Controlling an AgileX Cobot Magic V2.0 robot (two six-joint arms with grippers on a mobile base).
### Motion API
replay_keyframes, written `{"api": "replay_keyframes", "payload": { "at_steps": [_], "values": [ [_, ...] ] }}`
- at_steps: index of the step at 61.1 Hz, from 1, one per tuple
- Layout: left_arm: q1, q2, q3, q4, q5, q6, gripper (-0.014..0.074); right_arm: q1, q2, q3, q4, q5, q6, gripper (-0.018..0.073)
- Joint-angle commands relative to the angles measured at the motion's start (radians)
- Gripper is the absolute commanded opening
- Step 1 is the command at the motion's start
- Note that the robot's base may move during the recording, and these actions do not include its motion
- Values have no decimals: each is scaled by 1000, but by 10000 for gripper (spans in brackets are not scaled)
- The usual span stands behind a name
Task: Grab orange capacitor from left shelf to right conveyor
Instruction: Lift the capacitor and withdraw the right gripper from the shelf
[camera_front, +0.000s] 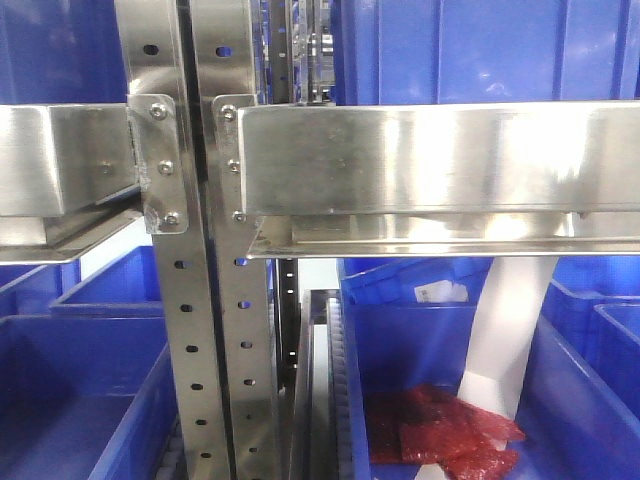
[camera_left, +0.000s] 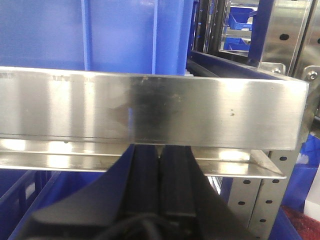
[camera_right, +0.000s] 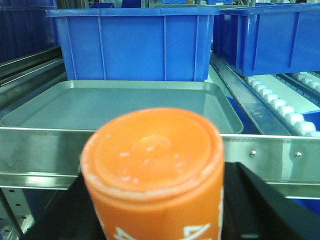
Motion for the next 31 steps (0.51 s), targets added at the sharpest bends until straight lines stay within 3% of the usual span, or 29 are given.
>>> {"api": "replay_keyframes", "payload": {
  "at_steps": [1, 31],
  "values": [
    [0, -11, -5, -2, -90, -1, -127, -2, 15, -26, -6, -87, -1, 68],
    [0, -11, -5, -2, -90, -1, -127, -2, 15, -26, -6, -87, -1, 68]
  ]
}}
